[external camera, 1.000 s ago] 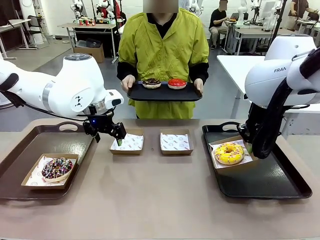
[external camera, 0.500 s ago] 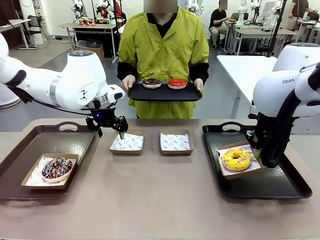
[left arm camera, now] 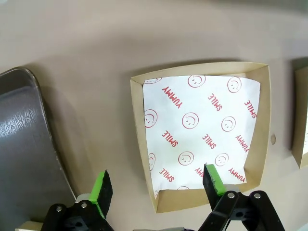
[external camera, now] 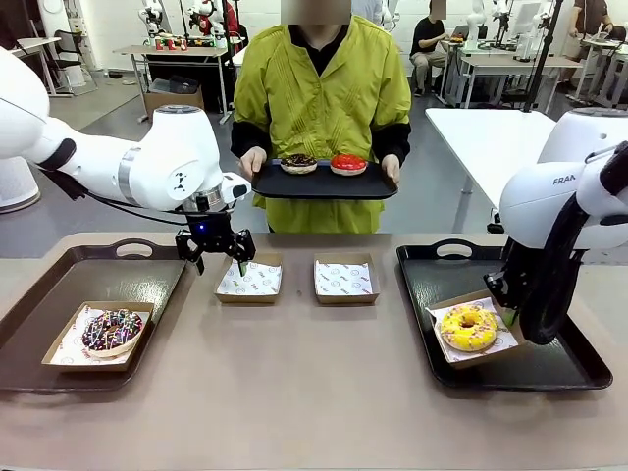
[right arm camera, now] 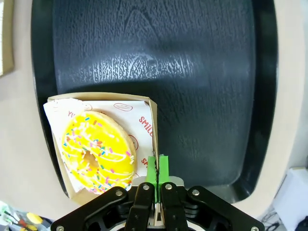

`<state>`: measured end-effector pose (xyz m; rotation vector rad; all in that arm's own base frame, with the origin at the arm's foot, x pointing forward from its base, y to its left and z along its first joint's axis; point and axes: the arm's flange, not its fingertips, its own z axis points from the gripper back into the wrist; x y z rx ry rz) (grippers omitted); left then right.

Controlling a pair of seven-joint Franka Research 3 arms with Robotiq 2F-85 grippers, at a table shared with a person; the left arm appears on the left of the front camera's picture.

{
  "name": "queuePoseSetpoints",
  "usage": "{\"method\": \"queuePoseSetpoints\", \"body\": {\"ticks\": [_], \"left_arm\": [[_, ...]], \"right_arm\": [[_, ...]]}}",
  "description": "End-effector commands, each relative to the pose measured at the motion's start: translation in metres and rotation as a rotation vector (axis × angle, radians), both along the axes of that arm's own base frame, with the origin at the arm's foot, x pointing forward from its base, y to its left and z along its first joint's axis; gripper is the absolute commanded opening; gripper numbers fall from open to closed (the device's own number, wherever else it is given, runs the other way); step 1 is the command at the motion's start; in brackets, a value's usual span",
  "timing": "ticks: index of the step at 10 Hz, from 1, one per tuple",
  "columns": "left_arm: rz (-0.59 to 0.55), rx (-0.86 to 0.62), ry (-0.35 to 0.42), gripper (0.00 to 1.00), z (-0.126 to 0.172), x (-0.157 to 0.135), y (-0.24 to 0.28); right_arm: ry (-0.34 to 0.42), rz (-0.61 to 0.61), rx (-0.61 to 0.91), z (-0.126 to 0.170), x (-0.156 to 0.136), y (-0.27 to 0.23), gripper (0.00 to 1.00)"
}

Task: Individually package the donuts and arrange them on the tray.
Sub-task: Place the picked Paper togo box on the Handle tray while simultaneously picking up another Paper togo box from the table with the other hand.

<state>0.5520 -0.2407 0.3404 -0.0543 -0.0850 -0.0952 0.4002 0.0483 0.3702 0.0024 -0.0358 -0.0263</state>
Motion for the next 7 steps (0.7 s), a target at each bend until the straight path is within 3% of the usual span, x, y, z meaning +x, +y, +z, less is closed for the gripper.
{"method": "queuePoseSetpoints", "body": {"ticks": [1, 4, 5, 6, 7], "left_arm": [[0.032, 0.027, 0.024, 0.98, -0.0067, 0.011, -0.01], [0.05, 0.022, 0.055, 0.98, -0.0128, 0.0165, -0.0088], [0.054, 0.011, 0.048, 0.83, -0.0147, 0.0181, -0.006], [0.066, 0.008, 0.056, 0.38, -0.0143, 0.0188, -0.0044], [0.066, 0.01, 0.052, 0.23, -0.0133, 0.019, -0.003]], "right_arm": [[-0.002, 0.02, 0.007, -0.0118, 0.0055, -0.0002, 0.01], [0.007, 0.017, 0.012, -0.0162, 0.0076, 0.0019, 0.01], [0.013, 0.032, 0.019, -0.0186, 0.0083, 0.0027, 0.01], [0.019, 0.032, 0.026, -0.0198, 0.0082, 0.0029, 0.55], [0.024, 0.032, 0.024, -0.0197, 0.0081, 0.0025, 0.61]]}}
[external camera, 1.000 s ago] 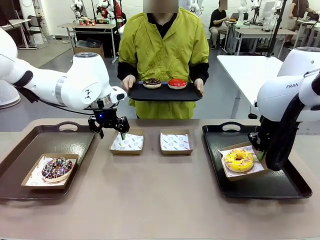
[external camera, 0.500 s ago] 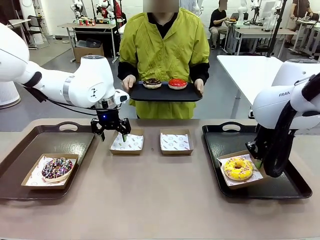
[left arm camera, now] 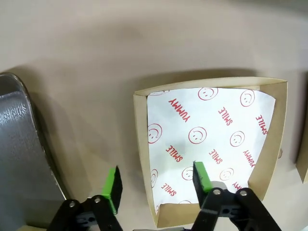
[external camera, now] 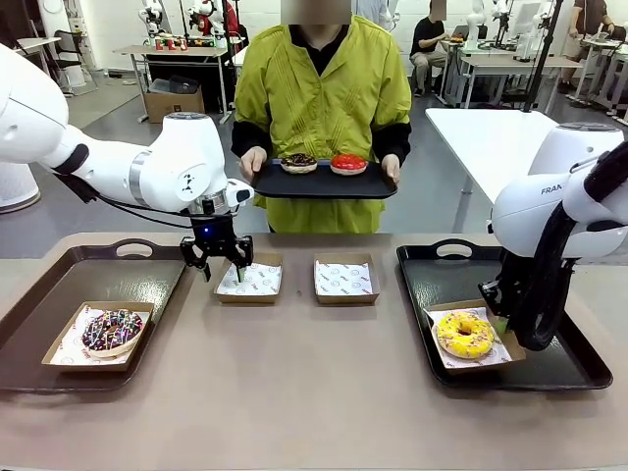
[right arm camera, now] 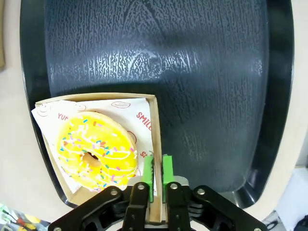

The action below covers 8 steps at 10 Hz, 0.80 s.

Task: Individually package the donuts and arrange them on the tray.
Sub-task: Place the picked Paper togo box on the Handle tray while simultaneously picking up another Paper togo box from the table with the other hand.

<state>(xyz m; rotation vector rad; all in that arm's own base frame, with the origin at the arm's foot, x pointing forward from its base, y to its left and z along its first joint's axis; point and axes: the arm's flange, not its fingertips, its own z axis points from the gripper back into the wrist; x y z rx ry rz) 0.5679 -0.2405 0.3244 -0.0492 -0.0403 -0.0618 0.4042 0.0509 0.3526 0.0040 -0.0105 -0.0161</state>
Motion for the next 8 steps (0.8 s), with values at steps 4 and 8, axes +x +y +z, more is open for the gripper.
{"method": "queuePoseSetpoints", "body": {"ticks": [4, 8], "left_arm": [[0.037, 0.003, 0.008, 0.04, 0.004, 0.0029, -0.0035], [0.036, 0.009, 0.007, 0.0, 0.0077, 0.0014, -0.002]], "right_arm": [[0.01, 0.012, 0.026, -0.0015, 0.0038, 0.0001, 0.85], [0.004, -0.013, 0.049, 0.0055, -0.0017, -0.0082, 1.0]]}}
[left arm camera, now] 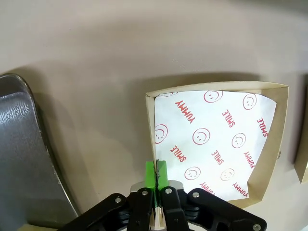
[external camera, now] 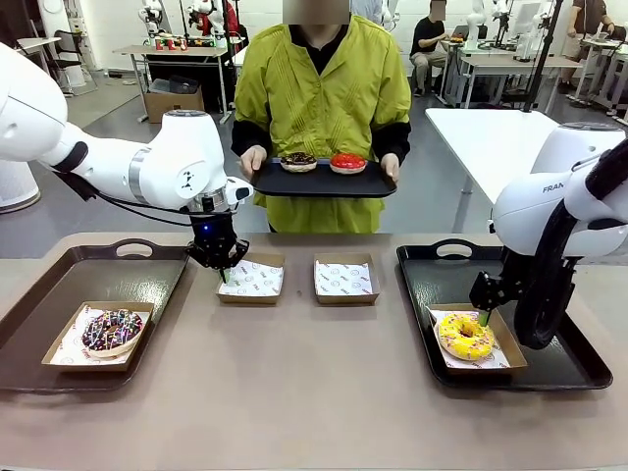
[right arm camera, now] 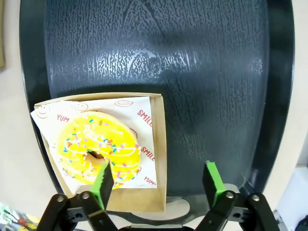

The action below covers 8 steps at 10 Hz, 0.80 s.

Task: Individually package the donuts and arrange them on the tray.
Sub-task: Place the picked Paper togo box on the Handle tray while simultaneously picking up another Paper togo box from the table with the other hand.

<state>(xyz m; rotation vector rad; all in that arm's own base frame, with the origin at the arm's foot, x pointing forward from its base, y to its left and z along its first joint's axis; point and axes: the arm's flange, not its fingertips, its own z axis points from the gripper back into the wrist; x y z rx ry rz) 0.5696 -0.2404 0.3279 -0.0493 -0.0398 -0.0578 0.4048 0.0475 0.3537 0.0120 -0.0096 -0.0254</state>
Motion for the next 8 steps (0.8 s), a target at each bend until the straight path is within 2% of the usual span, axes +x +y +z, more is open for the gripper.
{"method": "queuePoseSetpoints", "body": {"ticks": [1, 3, 4, 6, 8], "left_arm": [[0.029, 0.014, 0.004, 0.0, 0.005, -0.001, -0.002], [0.033, 0.016, -0.005, 0.0, 0.013, -0.003, -0.003], [0.019, -0.011, 0.012, 0.0, 0.026, -0.006, -0.004], [0.013, -0.033, 0.001, 0.0, 0.074, -0.015, -0.006], [0.006, -0.005, -0.043, 0.0, 0.12, -0.021, -0.013]], "right_arm": [[-0.001, -0.012, 0.051, 0.007, -0.005, -0.009, 1.0], [-0.033, -0.039, 0.099, 0.022, -0.015, -0.021, 1.0], [-0.033, -0.054, 0.205, 0.04, -0.025, -0.036, 1.0], [-0.065, -0.117, 0.507, 0.074, -0.042, -0.095, 1.0], [-0.1, -0.228, 0.708, 0.087, -0.051, -0.154, 1.0]]}}
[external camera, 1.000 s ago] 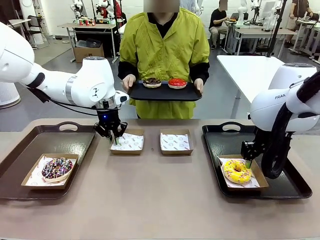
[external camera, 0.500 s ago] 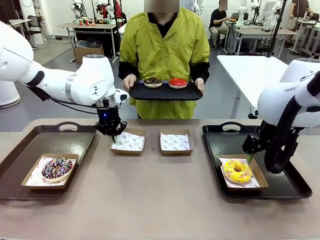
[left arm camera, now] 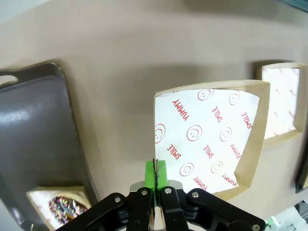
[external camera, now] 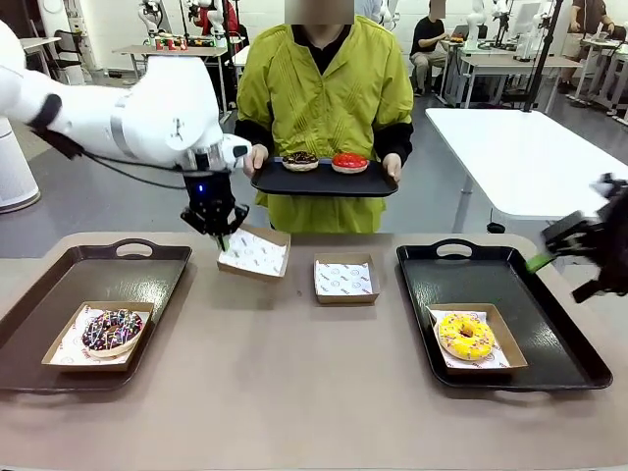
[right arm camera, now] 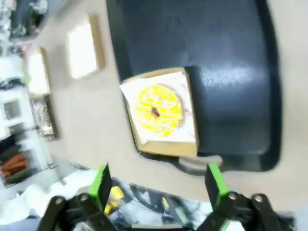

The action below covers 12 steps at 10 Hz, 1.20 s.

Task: Individually package the donuts and arrange them on the tray.
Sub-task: Place the picked Paper togo box on the Handle tray while simultaneously picking up another Paper togo box from the table with the other hand.

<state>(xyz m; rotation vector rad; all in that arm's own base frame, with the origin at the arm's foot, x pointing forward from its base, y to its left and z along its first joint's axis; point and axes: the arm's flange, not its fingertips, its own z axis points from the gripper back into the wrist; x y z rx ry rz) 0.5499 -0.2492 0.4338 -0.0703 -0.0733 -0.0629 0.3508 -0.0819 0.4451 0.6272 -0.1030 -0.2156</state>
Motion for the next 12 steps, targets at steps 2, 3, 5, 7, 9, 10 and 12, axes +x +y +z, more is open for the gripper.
{"method": "queuePoseSetpoints", "body": {"ticks": [2, 3, 5, 7, 9, 10, 12], "left_arm": [[0.023, 0.029, -0.04, 0.0, 0.049, -0.003, -0.007], [0.027, 0.032, -0.052, 0.0, 0.061, -0.003, -0.011], [0.026, 0.039, -0.058, 0.0, 0.077, -0.002, -0.021], [0.033, 0.062, -0.061, 0.0, 0.086, 0.0, -0.031], [0.042, 0.074, -0.056, 0.0, 0.086, 0.002, -0.032], [0.01, 0.031, -0.06, 0.0, 0.084, -0.005, -0.025], [0.01, 0.031, -0.06, 0.0, 0.084, -0.005, -0.025]], "right_arm": [[-0.06, -0.049, 0.291, -0.012, -0.012, -0.078, 1.0], [-0.104, -0.059, 0.362, -0.019, -0.018, -0.101, 1.0], [-0.174, -0.044, 0.474, -0.037, -0.026, -0.141, 1.0], [-0.227, 0.004, 0.495, -0.048, -0.031, -0.156, 1.0], [-0.274, 0.047, 0.492, -0.056, -0.035, -0.166, 1.0], [-0.307, 0.048, 0.504, -0.059, -0.034, -0.169, 1.0], [-0.26, 0.038, 0.484, -0.056, -0.039, -0.161, 1.0]]}}
